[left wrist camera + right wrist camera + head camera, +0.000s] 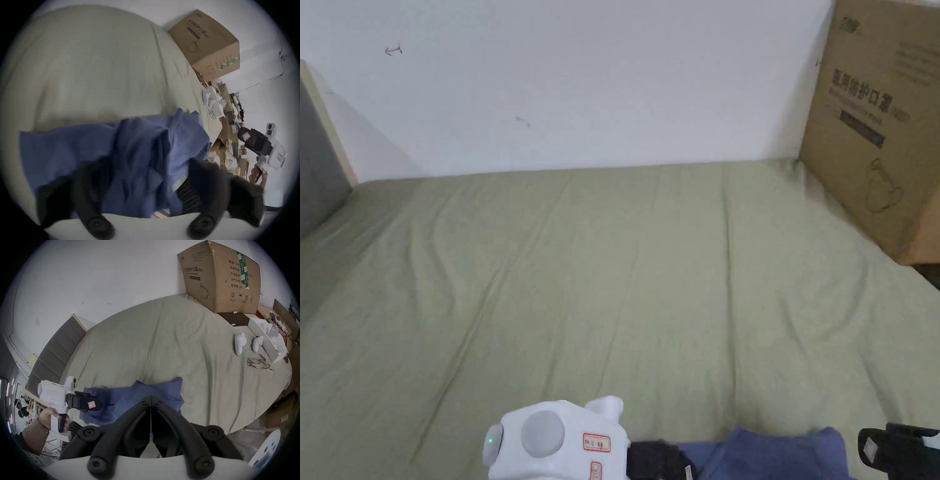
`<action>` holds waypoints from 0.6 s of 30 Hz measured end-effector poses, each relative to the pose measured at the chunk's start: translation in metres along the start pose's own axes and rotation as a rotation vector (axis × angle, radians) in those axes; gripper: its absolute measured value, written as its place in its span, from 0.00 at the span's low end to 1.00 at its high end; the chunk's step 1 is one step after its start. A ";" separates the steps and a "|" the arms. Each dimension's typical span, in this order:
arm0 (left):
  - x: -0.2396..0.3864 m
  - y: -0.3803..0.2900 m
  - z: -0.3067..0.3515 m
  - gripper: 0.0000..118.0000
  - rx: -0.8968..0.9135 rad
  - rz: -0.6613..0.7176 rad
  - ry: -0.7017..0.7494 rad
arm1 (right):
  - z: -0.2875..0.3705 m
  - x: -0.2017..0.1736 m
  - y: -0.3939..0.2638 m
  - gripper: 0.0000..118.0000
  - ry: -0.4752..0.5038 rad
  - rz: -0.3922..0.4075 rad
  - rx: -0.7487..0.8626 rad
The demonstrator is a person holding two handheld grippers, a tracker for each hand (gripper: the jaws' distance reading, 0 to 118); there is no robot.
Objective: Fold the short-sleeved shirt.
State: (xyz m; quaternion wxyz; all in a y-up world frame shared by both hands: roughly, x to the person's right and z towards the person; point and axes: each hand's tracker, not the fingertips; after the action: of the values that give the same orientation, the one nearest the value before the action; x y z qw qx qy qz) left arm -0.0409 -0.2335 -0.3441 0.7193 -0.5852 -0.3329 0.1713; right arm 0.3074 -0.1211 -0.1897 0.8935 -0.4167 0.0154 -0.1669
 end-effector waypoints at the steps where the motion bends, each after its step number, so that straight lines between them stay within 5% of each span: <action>1: 0.002 0.000 0.000 0.93 0.018 0.002 -0.031 | 0.001 0.002 0.000 0.00 0.001 -0.004 0.001; 6: 0.008 -0.005 0.042 0.86 0.150 -0.069 -0.070 | 0.006 0.000 -0.001 0.00 0.040 -0.012 0.022; 8: 0.004 -0.007 0.067 0.48 0.209 -0.131 0.041 | 0.005 -0.003 0.002 0.00 0.031 -0.008 0.024; 9: 0.004 -0.010 0.077 0.09 0.233 -0.153 0.101 | 0.005 -0.004 0.003 0.00 0.032 -0.009 0.026; 10: 0.003 -0.013 0.080 0.01 0.231 -0.162 0.146 | 0.004 -0.004 0.003 0.00 0.038 -0.012 0.028; 18: 0.003 -0.024 0.006 0.01 0.009 -0.164 0.053 | 0.003 -0.007 0.003 0.00 0.041 0.000 0.013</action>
State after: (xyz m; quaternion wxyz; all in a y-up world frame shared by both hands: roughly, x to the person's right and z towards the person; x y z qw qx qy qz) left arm -0.0464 -0.2329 -0.3200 0.7419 -0.5572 -0.3599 0.0979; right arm 0.3022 -0.1153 -0.1904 0.8956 -0.4074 0.0325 -0.1756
